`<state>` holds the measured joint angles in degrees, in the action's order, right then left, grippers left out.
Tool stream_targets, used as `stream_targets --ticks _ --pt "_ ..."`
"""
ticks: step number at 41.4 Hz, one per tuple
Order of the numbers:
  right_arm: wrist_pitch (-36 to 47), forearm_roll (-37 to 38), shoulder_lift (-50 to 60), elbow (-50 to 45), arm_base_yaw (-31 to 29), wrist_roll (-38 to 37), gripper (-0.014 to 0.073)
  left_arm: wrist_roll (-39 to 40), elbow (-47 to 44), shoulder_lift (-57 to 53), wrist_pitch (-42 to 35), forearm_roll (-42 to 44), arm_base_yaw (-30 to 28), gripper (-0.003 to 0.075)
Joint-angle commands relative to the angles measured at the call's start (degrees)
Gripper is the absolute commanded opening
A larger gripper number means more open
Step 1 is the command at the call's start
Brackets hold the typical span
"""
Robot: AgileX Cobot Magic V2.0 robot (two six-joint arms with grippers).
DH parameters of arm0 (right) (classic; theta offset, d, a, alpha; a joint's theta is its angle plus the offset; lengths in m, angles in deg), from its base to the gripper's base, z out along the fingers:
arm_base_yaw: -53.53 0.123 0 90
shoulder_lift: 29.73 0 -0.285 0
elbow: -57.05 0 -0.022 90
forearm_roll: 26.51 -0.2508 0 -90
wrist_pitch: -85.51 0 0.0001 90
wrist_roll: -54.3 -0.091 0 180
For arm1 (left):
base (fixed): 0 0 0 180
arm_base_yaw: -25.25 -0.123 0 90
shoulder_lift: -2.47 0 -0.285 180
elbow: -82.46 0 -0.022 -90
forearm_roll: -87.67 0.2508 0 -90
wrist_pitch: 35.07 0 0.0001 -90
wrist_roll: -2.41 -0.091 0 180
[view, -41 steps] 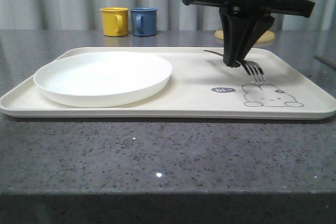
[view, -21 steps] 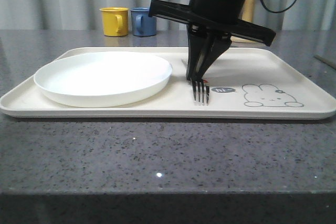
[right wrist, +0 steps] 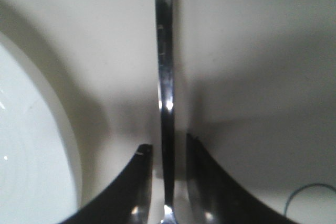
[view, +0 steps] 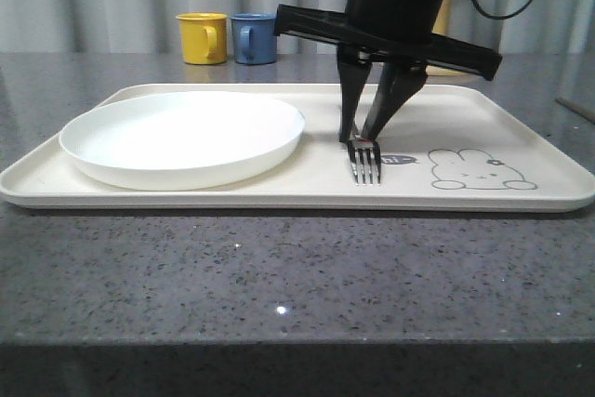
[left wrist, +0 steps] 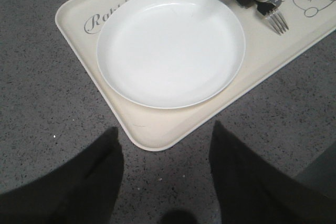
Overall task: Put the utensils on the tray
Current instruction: 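Lower the fork onto the tray beside the plate and release, then move the right gripper back over the chopsticks and grasp them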
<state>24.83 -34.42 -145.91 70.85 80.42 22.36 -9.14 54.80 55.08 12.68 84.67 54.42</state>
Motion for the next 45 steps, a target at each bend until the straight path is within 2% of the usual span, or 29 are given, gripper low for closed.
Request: stream_targets --ticks 1,6,15,23,37,45 --pt "0.19 0.82 2.96 1.72 -0.15 0.03 0.0344 0.49 1.58 -0.22 -3.95 -0.19 0.44 0.0369" --pt "-1.07 2.31 4.7 1.74 -0.15 4.42 0.0359 0.49 1.58 -0.22 -3.95 -0.19 0.44 0.0369" --pt "-8.46 9.41 11.0 1.68 -0.15 12.42 0.0359 0.49 1.58 -0.22 -3.95 -0.19 0.44 0.0369" --pt "-11.48 16.68 16.87 1.13 -2.17 14.66 0.0359 0.49 1.58 -0.22 -3.95 -0.19 0.44 0.0369" --pt "-9.94 15.14 20.17 -8.78 -19.42 21.26 0.0355 0.49 1.58 -0.22 -3.95 -0.19 0.44 0.0369" --pt "-5.99 9.09 18.67 -12.59 -27.23 24.93 0.0279 0.49 1.58 -0.22 -3.95 -0.19 0.44 0.0369"
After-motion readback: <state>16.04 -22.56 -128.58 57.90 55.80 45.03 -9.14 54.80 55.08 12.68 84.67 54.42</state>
